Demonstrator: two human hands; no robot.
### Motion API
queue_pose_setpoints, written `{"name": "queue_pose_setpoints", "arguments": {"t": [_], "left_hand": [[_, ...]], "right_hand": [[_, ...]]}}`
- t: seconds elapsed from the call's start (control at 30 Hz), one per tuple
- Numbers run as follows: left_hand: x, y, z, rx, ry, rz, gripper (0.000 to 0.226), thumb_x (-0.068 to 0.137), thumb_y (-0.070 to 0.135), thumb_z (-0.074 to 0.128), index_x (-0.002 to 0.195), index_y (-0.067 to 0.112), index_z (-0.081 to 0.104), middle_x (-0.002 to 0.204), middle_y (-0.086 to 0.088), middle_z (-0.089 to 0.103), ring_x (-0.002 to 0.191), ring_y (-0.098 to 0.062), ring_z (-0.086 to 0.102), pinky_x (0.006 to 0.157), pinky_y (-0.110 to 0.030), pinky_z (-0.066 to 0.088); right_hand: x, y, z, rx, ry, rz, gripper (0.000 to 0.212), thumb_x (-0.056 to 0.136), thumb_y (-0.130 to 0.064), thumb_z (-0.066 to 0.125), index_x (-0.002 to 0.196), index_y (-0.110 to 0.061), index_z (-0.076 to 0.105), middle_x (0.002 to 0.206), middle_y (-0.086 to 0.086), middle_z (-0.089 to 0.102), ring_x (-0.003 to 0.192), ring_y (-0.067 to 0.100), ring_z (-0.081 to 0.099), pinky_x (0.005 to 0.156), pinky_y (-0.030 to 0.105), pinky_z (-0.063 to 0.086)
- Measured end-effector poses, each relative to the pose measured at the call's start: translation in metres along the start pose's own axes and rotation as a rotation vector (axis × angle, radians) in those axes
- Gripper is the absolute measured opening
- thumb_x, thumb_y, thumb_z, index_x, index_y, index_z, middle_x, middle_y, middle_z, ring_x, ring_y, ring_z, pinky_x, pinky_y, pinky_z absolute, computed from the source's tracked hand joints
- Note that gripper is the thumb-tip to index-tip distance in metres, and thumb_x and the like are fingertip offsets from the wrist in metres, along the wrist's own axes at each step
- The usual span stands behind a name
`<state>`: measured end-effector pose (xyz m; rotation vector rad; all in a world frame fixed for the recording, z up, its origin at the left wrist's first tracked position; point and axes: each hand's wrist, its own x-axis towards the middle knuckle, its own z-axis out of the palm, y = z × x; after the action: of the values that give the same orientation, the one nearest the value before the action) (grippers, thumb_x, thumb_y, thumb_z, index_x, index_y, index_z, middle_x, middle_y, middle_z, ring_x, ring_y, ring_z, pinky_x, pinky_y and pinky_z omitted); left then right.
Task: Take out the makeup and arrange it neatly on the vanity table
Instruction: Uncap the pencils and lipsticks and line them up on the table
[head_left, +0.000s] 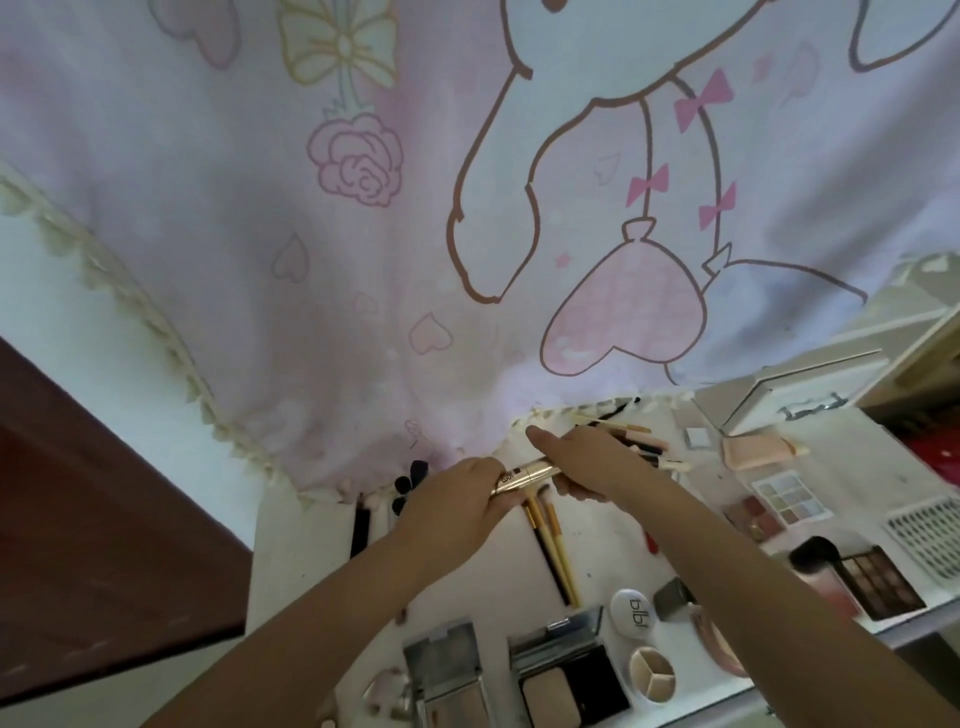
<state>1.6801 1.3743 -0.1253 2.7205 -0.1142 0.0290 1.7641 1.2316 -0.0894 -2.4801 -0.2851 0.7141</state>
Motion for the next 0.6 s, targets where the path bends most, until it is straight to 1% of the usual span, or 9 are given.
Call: {"name": "queue_pose_setpoints", "arguments": {"t": [0.07,0.13,0.2,0.23,0.33,0.37,0.4,0.5,0.6], "left_hand": [[-0.002,0.004,-0.004,0.23,0.006,-0.004,0.039,0.095,0.048,0.029,0.102,0.015,0.048,0.084,0.004,0.051,0.067,-0.015,0.049,0.054,-0.025,0.031],[-0.003,0.008,-0.008,0.251,-0.002,0.006,0.039,0.095,0.047,0.025,0.099,0.014,0.045,0.072,0.007,0.046,0.059,-0.015,0.045,0.046,-0.024,0.025],[-0.004,0.011,-0.015,0.1,-0.042,0.053,0.033,0.096,0.045,0.027,0.09,0.016,0.041,0.062,0.011,0.037,0.051,-0.008,0.037,0.042,-0.019,0.022],[-0.005,0.011,-0.019,-0.028,-0.089,0.081,0.03,0.096,0.042,0.029,0.084,0.017,0.04,0.06,0.01,0.037,0.048,-0.004,0.036,0.041,-0.018,0.025],[-0.008,0.013,-0.031,-0.573,-0.245,0.089,0.027,0.097,0.031,0.034,0.073,0.021,0.041,0.057,0.009,0.037,0.041,0.0,0.036,0.042,-0.01,0.03],[-0.009,0.014,-0.034,-0.64,-0.266,0.087,0.026,0.097,0.029,0.035,0.073,0.022,0.043,0.056,0.01,0.037,0.04,0.0,0.036,0.042,-0.009,0.03],[-0.009,0.015,-0.036,-0.608,-0.256,0.094,0.026,0.097,0.029,0.036,0.072,0.024,0.043,0.056,0.011,0.038,0.041,0.001,0.037,0.043,-0.009,0.031],[-0.007,0.014,-0.041,-0.33,-0.162,0.148,0.026,0.096,0.035,0.038,0.071,0.03,0.04,0.059,0.01,0.043,0.052,-0.002,0.046,0.055,-0.026,0.042],[-0.006,0.014,-0.045,-0.356,-0.149,0.117,0.025,0.096,0.034,0.037,0.077,0.02,0.045,0.062,0.007,0.045,0.061,-0.015,0.053,0.064,-0.036,0.047]], "right_hand": [[-0.004,-0.001,0.002,0.203,-0.016,0.048,0.051,0.091,-0.046,0.041,0.051,-0.015,0.032,0.04,-0.003,0.032,0.032,0.01,0.028,0.038,0.019,0.022],[-0.009,-0.004,0.002,0.388,0.05,0.005,0.046,0.089,-0.035,0.049,0.053,-0.017,0.025,0.049,-0.001,0.023,0.038,0.01,0.02,0.04,0.02,0.018],[-0.015,-0.004,0.003,0.491,0.151,-0.111,0.048,0.087,-0.022,0.051,0.049,-0.018,0.022,0.046,-0.004,0.019,0.036,0.008,0.015,0.041,0.02,0.015],[-0.019,-0.004,0.003,0.508,0.203,-0.184,0.05,0.086,-0.017,0.052,0.046,-0.019,0.022,0.042,-0.008,0.018,0.035,0.007,0.014,0.042,0.021,0.016],[-0.033,-0.002,-0.003,0.4,0.315,-0.47,0.054,0.083,-0.012,0.052,0.039,-0.024,0.025,0.036,-0.009,0.02,0.036,0.007,0.021,0.044,0.018,0.019],[-0.035,0.0,-0.008,0.326,0.309,-0.549,0.05,0.083,-0.014,0.053,0.041,-0.025,0.028,0.038,-0.01,0.023,0.037,0.007,0.024,0.044,0.015,0.021],[-0.036,0.001,-0.014,0.244,0.274,-0.593,0.046,0.086,-0.018,0.053,0.045,-0.023,0.032,0.04,-0.01,0.026,0.038,0.007,0.028,0.045,0.014,0.023],[-0.034,0.007,-0.027,0.121,0.063,-0.555,0.031,0.09,-0.031,0.05,0.061,-0.022,0.046,0.039,-0.01,0.042,0.036,0.004,0.038,0.044,0.015,0.031],[-0.035,0.013,-0.03,0.157,0.016,-0.645,0.017,0.092,-0.021,0.051,0.076,-0.027,0.048,0.047,-0.01,0.048,0.041,0.006,0.04,0.045,0.018,0.036]]}}
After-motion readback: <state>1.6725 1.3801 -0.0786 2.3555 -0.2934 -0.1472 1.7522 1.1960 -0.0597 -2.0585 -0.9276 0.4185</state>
